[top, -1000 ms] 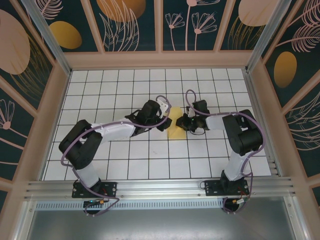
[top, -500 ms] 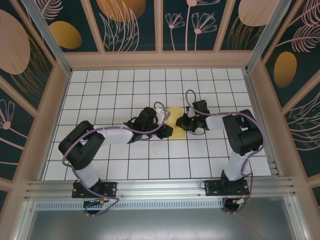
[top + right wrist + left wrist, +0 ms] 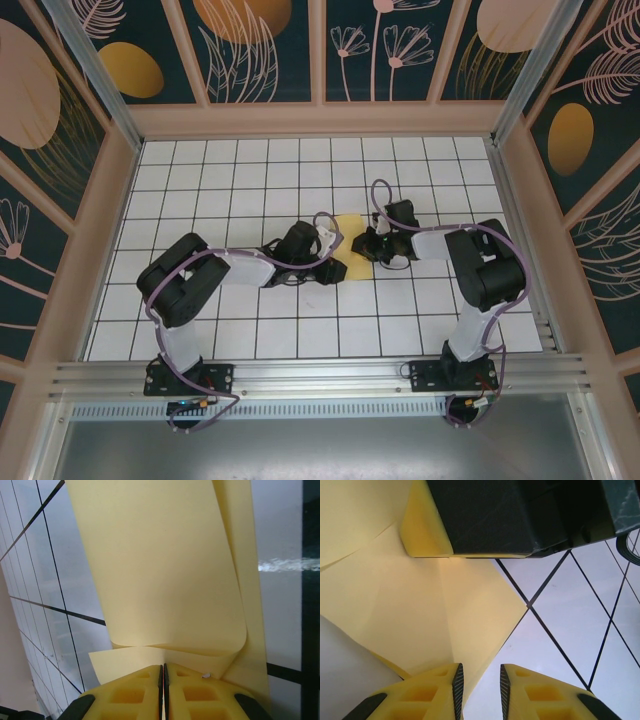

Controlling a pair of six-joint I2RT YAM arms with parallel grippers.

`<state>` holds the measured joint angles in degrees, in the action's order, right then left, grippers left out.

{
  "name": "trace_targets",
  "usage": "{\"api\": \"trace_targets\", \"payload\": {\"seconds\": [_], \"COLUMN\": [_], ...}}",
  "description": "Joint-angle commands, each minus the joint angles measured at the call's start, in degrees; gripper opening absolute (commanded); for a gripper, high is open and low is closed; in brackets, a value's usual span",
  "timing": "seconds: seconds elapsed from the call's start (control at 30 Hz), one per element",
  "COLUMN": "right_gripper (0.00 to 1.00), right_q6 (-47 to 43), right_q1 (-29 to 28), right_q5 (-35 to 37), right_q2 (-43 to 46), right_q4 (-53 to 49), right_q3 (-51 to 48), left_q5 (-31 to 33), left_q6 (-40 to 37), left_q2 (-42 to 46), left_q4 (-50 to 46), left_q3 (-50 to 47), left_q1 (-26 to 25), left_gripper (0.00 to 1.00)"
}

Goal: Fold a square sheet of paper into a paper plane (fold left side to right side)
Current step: Fold the triangle a second time at the center of the table.

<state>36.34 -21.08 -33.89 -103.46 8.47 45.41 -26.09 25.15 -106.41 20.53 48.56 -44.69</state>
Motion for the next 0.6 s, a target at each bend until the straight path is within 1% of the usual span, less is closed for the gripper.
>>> {"api": "trace_targets", "payload": {"seconds": [0.0, 0.33, 0.47, 0.57], "right_gripper": [0.14, 0.14, 0.12, 0.10], "right_q6": [-1.7, -2.2, -2.1, -2.5], "right_q1": [-0.2, -0.2, -0.2, 0.3], "right_q5": [3.4, 3.0, 1.9, 2.0], "right_q2": [-2.1, -1.7, -0.8, 2.1], "right_q4": [-4.4, -4.7, -3.7, -3.7], "right_q3": [0.2, 0.8, 1.2, 1.5], "left_q5": [1.0, 0.6, 1.7, 3.3], "left_q6": [-1.2, -1.9, -2.7, -3.1], "left_q2": [-1.1, -3.8, -4.8, -5.2], "left_q4": [-1.4, -2.4, -4.0, -5.4], "left_q3": [0.8, -0.4, 0.1, 0.2], "left_q1": [-0.3, -0.3, -0.5, -0.6], "left_gripper": [0.28, 0.26, 0.21, 0.17]}}
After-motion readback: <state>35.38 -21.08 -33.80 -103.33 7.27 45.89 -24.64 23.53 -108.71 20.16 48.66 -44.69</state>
